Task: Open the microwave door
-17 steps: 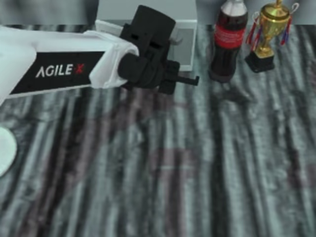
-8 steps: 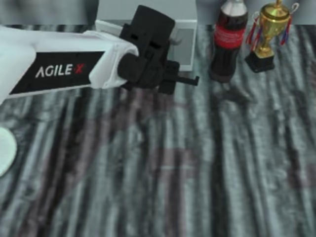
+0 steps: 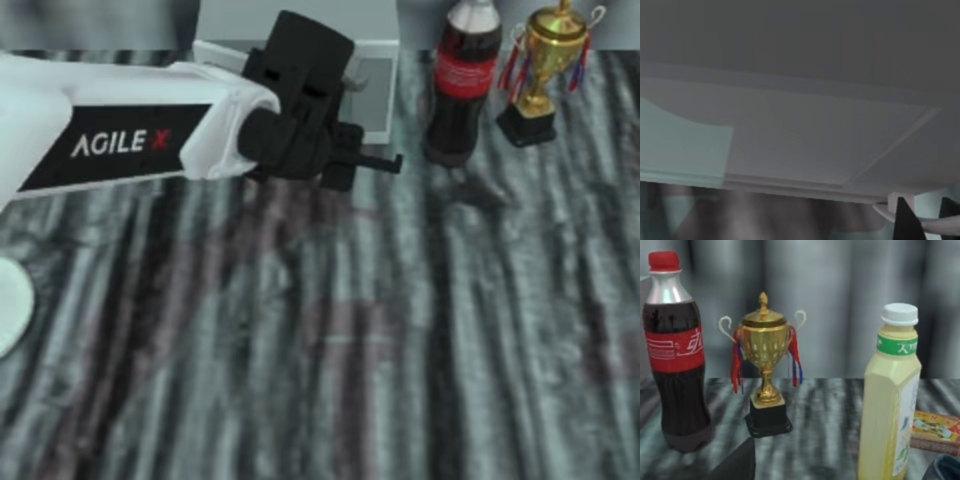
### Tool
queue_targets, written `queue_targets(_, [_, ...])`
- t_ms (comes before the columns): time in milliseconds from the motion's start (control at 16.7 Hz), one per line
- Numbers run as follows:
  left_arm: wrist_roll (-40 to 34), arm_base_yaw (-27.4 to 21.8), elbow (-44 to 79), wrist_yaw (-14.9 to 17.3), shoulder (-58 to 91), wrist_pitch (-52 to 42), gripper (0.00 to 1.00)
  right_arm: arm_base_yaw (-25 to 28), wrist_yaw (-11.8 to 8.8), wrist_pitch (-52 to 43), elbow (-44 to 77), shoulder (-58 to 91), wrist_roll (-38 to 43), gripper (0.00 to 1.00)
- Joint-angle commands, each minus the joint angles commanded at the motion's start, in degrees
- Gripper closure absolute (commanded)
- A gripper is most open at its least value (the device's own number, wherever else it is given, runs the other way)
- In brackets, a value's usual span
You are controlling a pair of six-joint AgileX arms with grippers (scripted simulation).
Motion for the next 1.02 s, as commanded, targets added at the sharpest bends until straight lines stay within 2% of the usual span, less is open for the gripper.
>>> queue_targets(240, [0.0,0.0,0.0,0.0,0.0,0.0,1.0,0.0,0.0,0.0,0.0,0.0,0.0,0.0])
queue_targets(720, [3.08,0.87,-2.89,2.62,-1.91,1.37,1.0,0.0,0.0,0.0,0.0,0.0,0.0,0.0])
queue_targets(1020, [3.22,0.92,-3.02,2.71,-1.96,1.41,1.0,0.0,0.0,0.0,0.0,0.0,0.0,0.0])
